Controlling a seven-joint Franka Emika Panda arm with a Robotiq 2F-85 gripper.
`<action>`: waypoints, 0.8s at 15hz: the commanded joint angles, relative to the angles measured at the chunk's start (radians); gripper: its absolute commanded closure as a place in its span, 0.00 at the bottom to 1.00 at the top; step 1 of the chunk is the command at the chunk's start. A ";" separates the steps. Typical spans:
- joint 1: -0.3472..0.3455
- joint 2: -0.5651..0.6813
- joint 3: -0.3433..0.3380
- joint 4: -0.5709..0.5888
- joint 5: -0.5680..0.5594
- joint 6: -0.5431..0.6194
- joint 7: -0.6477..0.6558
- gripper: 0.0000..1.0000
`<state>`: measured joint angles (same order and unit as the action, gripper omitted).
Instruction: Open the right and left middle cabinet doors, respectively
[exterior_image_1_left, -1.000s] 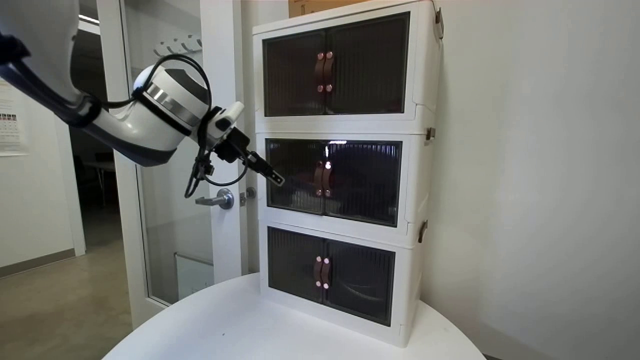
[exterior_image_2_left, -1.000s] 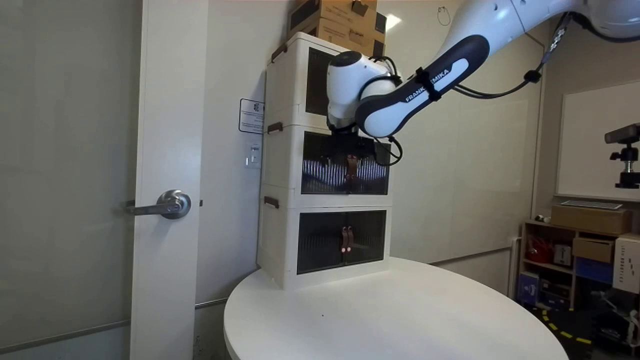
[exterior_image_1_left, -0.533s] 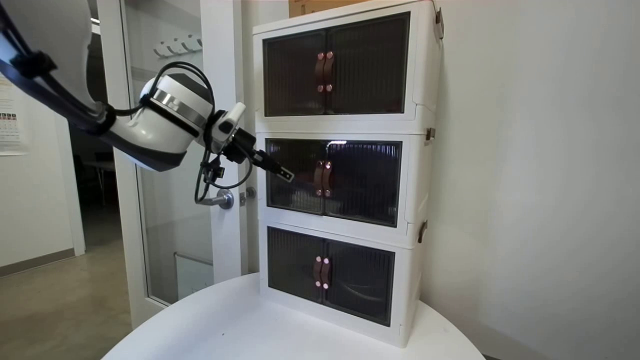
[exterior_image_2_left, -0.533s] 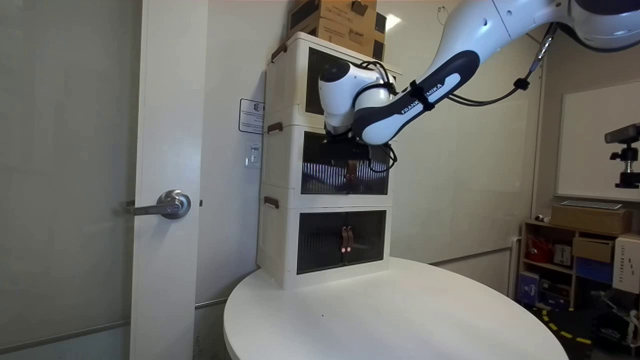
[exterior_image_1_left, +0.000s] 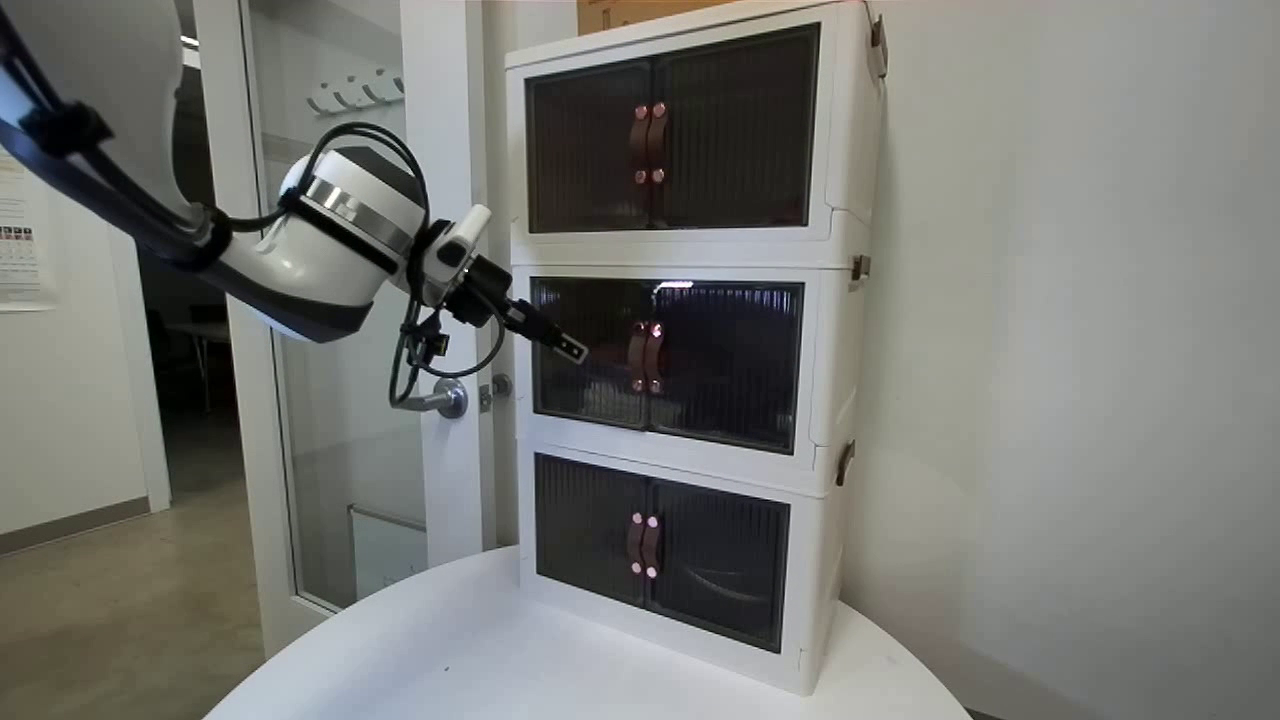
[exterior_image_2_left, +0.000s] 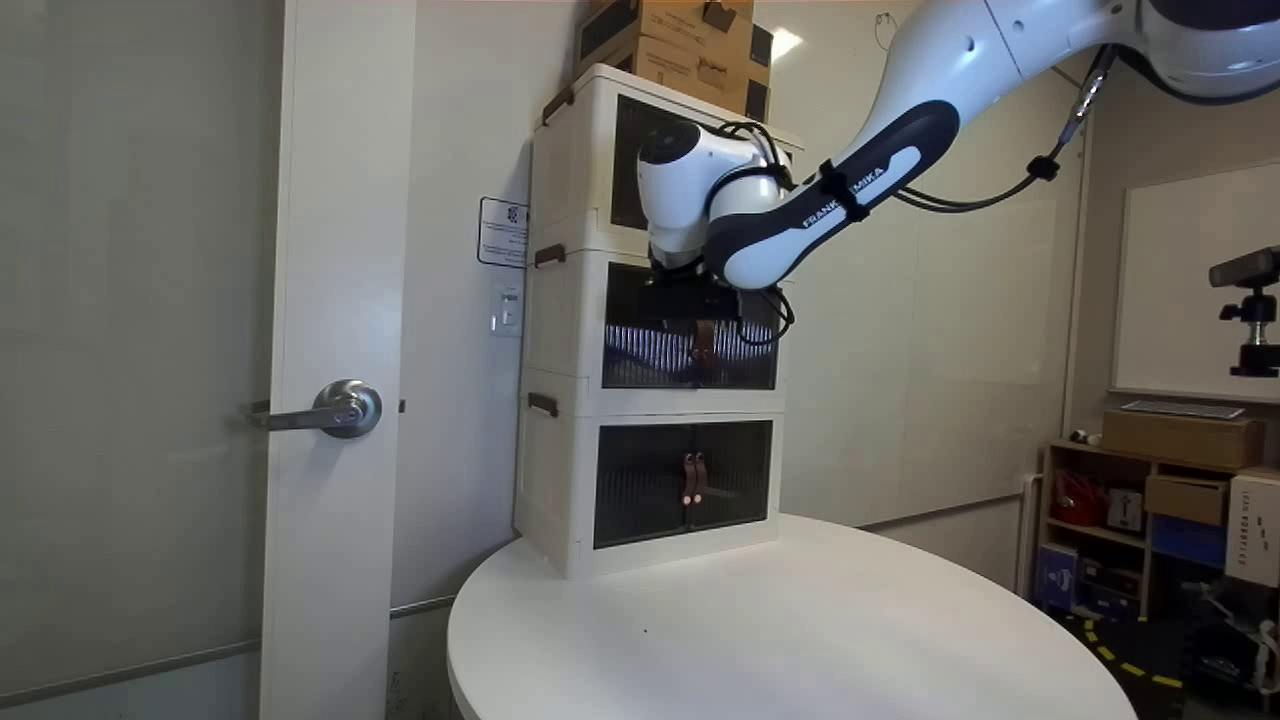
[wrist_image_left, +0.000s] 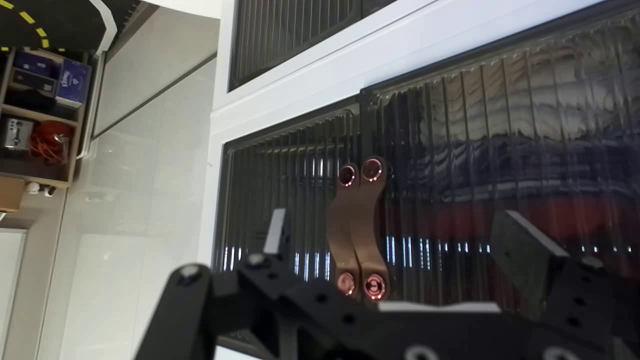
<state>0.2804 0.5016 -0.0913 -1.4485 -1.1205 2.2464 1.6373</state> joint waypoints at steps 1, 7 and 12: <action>-0.023 0.000 0.032 0.004 -0.012 -0.012 0.001 0.00; -0.023 0.000 0.032 0.004 -0.012 -0.012 0.001 0.00; -0.070 -0.026 0.053 -0.036 0.006 0.105 -0.018 0.00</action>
<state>0.2672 0.5013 -0.0754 -1.4513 -1.1195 2.2556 1.6367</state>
